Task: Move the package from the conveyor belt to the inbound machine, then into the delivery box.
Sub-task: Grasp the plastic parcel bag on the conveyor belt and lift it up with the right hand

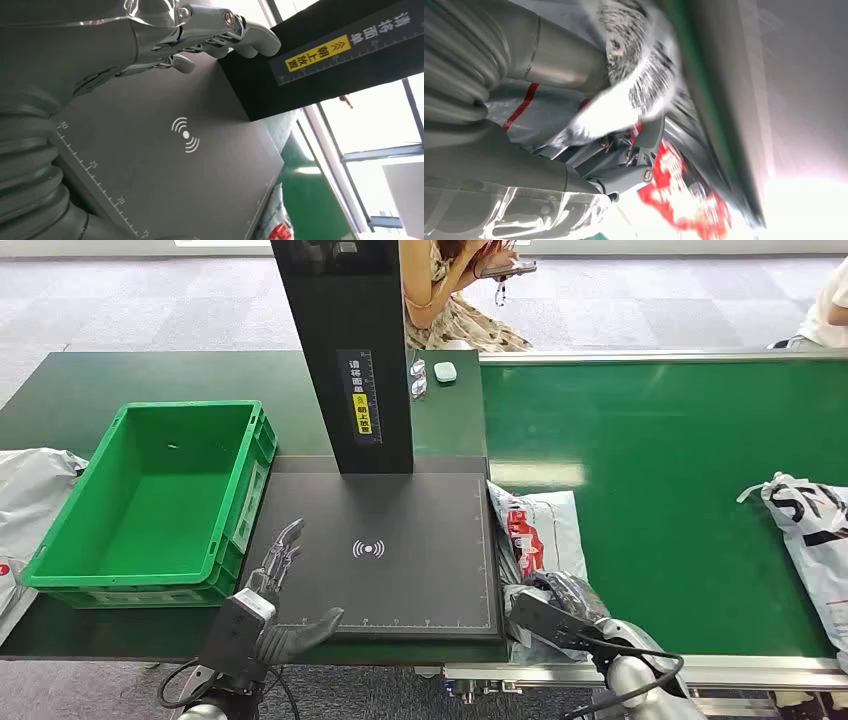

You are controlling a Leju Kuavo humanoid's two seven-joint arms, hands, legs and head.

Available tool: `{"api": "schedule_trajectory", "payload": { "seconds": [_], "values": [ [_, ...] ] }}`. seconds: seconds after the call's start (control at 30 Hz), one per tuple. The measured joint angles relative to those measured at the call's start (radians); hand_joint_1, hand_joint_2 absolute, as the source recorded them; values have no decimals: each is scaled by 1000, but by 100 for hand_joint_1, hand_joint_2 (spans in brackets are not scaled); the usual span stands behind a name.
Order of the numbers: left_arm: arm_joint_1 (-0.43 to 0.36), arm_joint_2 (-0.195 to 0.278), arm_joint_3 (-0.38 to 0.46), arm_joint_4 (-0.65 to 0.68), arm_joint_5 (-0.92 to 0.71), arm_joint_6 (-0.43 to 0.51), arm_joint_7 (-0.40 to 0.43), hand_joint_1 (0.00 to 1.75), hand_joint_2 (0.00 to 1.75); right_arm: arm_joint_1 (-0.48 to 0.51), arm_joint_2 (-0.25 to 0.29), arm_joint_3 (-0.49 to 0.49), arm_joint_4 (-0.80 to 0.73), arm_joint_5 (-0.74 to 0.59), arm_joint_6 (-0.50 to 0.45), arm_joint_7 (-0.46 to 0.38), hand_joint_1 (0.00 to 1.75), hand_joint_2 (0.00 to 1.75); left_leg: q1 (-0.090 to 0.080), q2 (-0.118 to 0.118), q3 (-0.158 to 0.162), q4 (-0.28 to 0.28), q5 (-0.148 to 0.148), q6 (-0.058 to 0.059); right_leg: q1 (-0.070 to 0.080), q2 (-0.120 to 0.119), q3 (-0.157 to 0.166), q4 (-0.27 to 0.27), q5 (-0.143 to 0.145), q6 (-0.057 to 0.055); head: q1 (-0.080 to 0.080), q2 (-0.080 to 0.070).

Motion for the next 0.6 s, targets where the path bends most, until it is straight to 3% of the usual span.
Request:
{"api": "schedule_trajectory", "payload": {
  "seconds": [0.07,0.17,0.37,0.6],
  "values": [
    [1,0,0,0,-3,2,-2,0,175,15,15,-29,-25,-68,-27,-28,175,175,0,0,-1,0,0,0,0,-1,-1,0,0,0,0,0],
    [3,-1,0,0,-9,6,-6,0,175,53,67,-126,-104,-301,-81,-109,173,175,0,-1,-2,0,0,0,0,-1,-2,0,0,0,0,0],
    [0,-3,0,0,-10,15,-23,0,175,104,148,-246,-243,-671,-83,-194,164,175,0,0,-2,0,0,0,0,0,-3,0,-1,-1,0,0],
    [0,-3,0,0,-11,24,-29,0,175,128,197,-271,-354,-843,-126,-258,154,175,0,0,-2,0,0,0,0,0,-2,0,0,-1,0,0]
  ]
}}
